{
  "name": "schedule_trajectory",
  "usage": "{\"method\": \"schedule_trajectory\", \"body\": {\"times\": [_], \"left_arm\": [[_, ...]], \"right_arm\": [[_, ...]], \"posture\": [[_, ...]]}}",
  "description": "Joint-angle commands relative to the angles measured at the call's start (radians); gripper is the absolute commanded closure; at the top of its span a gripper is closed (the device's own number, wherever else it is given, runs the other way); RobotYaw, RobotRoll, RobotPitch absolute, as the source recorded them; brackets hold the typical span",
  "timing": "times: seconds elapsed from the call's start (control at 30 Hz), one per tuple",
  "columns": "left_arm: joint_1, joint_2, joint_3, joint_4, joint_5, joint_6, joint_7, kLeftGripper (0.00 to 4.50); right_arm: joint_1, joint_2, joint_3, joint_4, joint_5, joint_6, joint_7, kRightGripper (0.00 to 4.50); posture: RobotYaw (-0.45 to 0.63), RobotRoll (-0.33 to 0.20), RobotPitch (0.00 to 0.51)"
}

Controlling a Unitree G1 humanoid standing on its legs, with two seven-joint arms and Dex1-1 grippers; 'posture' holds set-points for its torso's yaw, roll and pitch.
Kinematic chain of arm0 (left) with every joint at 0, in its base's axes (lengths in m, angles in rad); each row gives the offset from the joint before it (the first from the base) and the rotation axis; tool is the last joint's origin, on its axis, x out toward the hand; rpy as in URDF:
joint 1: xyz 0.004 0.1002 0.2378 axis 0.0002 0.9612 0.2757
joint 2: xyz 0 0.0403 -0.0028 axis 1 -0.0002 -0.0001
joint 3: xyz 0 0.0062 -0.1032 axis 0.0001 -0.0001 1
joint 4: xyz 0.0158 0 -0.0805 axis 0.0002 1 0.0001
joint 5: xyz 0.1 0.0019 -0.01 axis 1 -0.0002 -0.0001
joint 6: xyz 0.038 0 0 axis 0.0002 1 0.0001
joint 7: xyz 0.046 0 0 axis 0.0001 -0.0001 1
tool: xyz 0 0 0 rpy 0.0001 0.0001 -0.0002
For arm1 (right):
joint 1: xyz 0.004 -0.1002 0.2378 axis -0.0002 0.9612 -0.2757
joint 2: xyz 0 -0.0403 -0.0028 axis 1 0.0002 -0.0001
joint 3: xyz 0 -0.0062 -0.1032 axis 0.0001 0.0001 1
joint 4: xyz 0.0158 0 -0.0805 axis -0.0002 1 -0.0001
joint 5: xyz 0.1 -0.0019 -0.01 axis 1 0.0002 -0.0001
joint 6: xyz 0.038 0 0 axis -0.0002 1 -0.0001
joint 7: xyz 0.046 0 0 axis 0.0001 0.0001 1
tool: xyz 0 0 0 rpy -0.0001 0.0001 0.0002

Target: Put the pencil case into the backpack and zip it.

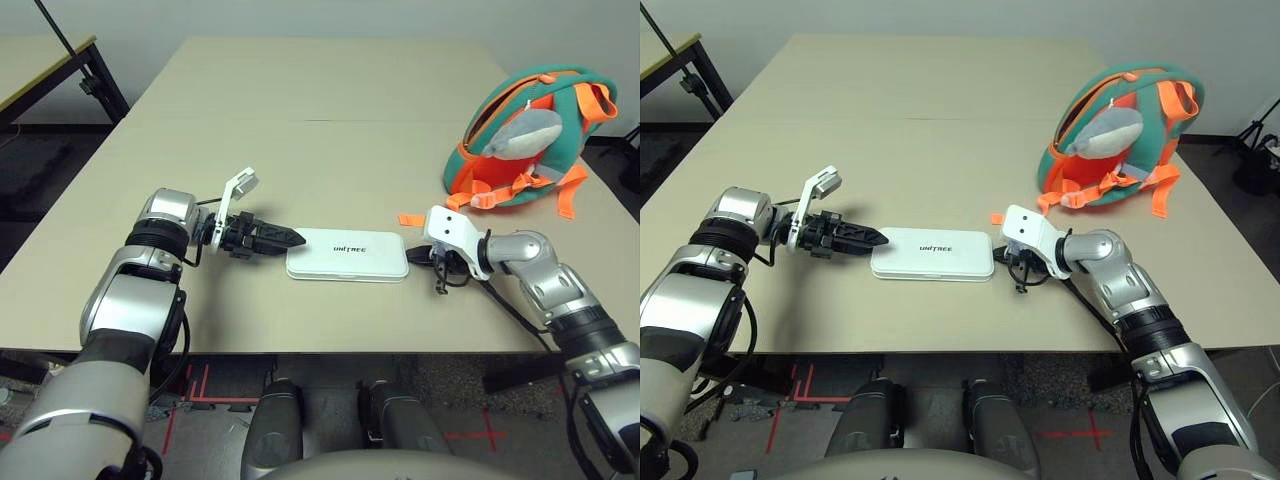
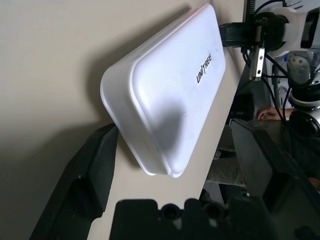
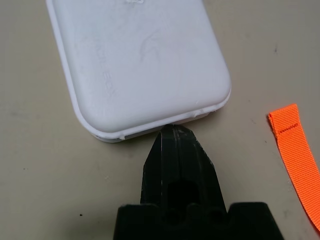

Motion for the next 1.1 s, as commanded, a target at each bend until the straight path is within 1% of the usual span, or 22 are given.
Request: {"method": "schedule_trajectory", "body": {"times": [0.03,0.17,0.4,0.73,1.1], "left_arm": [[-0.025,0.026,-0.033,0.007,0.020,-0.029,-0.033,0.07],[-0.044,0.064,-0.069,0.029,0.052,-0.057,-0.061,0.07],[-0.067,0.088,-0.100,0.060,0.090,-0.085,-0.086,0.07],[-0.041,0.065,-0.124,0.081,0.122,-0.120,-0.086,0.07],[-0.030,0.045,-0.113,0.087,0.134,-0.116,-0.070,0.07]], "right_arm": [[-0.015,0.003,0.018,-0.031,0.003,-0.022,0.023,4.50],[-0.003,-0.014,0.010,-0.035,0.001,-0.028,0.023,4.50],[0.013,-0.020,0.006,-0.053,0.002,-0.026,0.013,4.50],[0.030,-0.020,0.011,-0.095,0.004,-0.007,0.009,4.50],[0.029,-0.007,0.033,-0.125,0.001,0.008,0.018,4.50]], "posture": [[0.08,0.000,0.074],[0.08,0.000,0.071],[0.08,0.000,0.069],[0.07,0.000,0.077],[0.07,0.000,0.082]]}}
